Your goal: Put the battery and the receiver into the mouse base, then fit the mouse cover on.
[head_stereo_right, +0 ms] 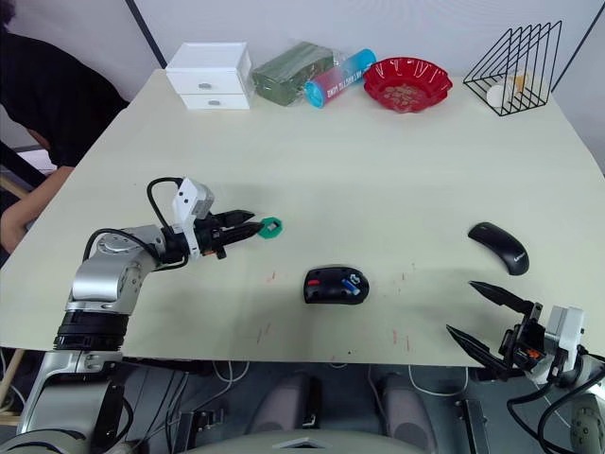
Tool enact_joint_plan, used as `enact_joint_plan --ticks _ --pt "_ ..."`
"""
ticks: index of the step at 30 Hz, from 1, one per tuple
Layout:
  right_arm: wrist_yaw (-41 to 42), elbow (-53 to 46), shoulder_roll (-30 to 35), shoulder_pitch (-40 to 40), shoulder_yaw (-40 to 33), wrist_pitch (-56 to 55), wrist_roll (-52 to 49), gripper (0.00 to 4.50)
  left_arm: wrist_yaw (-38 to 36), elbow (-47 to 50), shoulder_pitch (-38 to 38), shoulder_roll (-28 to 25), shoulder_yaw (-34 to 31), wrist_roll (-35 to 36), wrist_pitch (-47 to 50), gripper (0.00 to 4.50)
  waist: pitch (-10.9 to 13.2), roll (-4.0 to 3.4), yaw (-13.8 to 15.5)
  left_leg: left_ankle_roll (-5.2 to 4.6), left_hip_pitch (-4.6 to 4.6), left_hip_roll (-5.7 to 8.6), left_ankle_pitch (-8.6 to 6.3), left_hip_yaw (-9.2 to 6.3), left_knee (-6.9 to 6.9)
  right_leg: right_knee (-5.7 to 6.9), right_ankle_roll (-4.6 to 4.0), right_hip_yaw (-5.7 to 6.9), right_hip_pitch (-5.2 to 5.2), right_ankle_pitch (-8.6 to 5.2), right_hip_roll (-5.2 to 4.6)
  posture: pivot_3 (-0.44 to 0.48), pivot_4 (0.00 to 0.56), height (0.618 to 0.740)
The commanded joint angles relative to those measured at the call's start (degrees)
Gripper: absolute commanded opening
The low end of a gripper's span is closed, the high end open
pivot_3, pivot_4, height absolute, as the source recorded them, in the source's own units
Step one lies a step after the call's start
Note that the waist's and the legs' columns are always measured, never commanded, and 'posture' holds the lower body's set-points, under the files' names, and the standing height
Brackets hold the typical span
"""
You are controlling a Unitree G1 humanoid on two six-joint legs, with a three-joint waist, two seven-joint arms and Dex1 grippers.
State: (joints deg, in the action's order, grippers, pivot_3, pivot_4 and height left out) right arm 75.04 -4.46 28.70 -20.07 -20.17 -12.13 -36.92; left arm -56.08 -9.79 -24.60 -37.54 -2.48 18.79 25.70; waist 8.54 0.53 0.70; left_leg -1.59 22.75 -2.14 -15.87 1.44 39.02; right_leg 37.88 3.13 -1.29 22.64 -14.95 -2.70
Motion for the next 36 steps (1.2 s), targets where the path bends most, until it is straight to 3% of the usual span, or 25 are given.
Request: enact_joint_plan --ticks 1,36 --pt "-0.15 -1.89 -0.43 -0.39 -0.05 -1.50 -0.27 4.50 -0.44 0.58 -0.06 -0.08 -0.06 -0.14 -1.48 1.90 0.00 0.00 -0.02 0.00 0.00 0.00 0.00 0.00 0.00 0.00 0.00 0.00 0.00 0.00 0.00 0.000 0.150 0.740" --pt "-1.55 -1.44 -1.53 -0.22 2.70 -3.51 0.81 4.50 -2.70 -9.05 -4.41 1.42 2.13 -3.37 -6.57 1.90 0.00 0.01 0.01 0.00 0.00 0.00 0.00 0.01 0.01 0.01 0.00 0.00 0.00 0.00 0.01 0.000 0.150 0.740"
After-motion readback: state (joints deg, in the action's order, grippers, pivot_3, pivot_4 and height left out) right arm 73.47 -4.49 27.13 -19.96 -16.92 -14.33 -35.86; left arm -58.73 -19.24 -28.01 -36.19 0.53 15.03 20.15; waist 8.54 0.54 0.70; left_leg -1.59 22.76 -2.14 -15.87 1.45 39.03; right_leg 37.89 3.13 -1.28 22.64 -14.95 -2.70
